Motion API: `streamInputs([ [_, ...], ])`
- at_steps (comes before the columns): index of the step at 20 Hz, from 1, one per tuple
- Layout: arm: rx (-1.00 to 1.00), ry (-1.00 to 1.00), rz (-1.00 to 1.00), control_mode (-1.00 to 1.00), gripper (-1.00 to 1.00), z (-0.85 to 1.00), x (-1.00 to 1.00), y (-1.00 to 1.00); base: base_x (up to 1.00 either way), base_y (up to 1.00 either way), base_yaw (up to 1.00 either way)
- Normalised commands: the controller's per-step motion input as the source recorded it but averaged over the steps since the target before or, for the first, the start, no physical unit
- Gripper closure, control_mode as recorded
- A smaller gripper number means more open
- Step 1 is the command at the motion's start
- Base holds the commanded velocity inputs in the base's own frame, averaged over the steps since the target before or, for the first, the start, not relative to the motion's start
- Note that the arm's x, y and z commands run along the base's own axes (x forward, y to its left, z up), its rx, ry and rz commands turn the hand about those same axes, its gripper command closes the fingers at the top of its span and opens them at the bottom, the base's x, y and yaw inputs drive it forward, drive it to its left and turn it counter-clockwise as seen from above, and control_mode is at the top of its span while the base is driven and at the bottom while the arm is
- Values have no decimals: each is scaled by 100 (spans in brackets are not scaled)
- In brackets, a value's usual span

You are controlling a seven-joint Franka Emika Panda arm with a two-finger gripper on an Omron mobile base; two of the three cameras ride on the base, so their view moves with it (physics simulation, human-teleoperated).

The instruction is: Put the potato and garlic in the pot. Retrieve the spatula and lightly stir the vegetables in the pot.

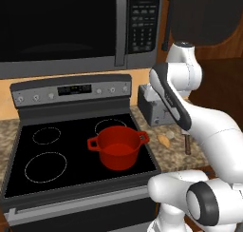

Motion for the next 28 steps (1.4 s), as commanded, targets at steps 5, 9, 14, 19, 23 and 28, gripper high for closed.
streamInputs([
  [5, 0, 0, 0, 100, -100, 0, 0, 0, 5, -12, 0],
  [9, 1, 2, 0, -100, -100, -17, 13, -16, 0, 0, 0],
  [14, 7, 0, -1, -100, -100, -25, 39, -6, 0, 0, 0],
  [19, 0, 6, 0, -100, -100, -42, 11, -30, 0, 0, 0],
  [23, 0, 17, 0, -100, -100, -57, 1, -44, 0, 0, 0],
  [28, -8, 16, 0, -100, -100, -86, 23, -36, 0, 0, 0],
])
